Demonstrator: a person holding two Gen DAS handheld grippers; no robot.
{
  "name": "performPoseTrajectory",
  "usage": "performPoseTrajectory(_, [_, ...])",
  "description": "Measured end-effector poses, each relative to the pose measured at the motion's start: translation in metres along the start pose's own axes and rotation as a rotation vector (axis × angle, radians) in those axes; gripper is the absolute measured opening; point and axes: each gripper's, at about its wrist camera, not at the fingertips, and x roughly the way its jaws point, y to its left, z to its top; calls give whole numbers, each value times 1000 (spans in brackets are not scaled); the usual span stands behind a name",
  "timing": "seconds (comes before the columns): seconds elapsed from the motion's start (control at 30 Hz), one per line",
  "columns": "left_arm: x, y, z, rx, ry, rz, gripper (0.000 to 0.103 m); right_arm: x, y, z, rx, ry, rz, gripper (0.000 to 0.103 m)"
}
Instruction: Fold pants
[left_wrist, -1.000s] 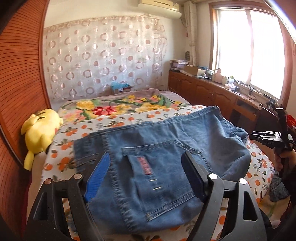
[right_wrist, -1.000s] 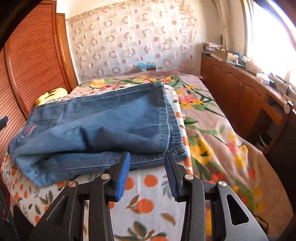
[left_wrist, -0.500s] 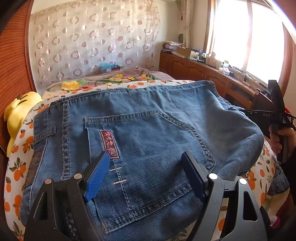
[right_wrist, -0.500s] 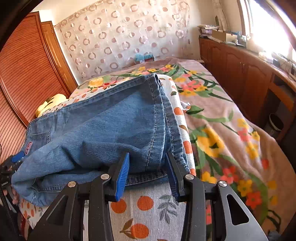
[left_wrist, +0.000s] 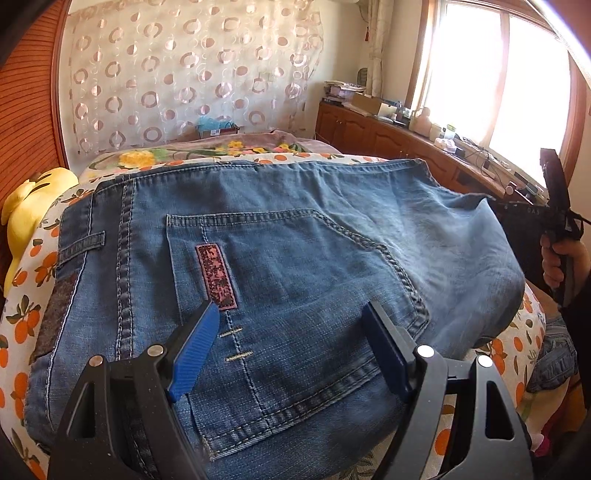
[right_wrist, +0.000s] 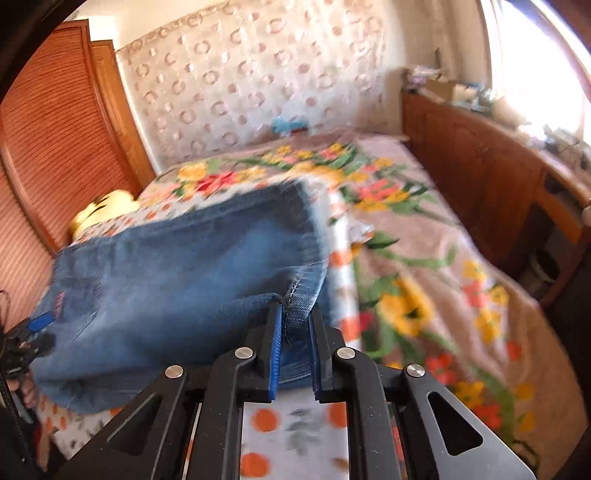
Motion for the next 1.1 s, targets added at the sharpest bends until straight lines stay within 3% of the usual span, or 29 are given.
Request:
performPoseTrajectory(0.2, [0,1,0,-2,4,-5,80,12,-14,-10,14,78,-2,14])
performPoseTrajectory(0.27, [0,1,0,-1,3,-3,80,11,-16,-14,34,77,-12,25])
performPoseTrajectory(0.47, [1,1,0,0,4,-1,80,-10,-15,-24,109,35,-20,41])
performPoseTrajectory(0.63, [1,1,1,0,5,-2,80,-23,0,-36,177,20,48,47])
performPoseTrajectory(0.93, [1,1,1,1,6,0,80,-9,6,-35,317,31,152,62])
performPoseTrajectory(1.1, [1,1,1,0,5,-1,80,6,3,-33,388,59,145,62])
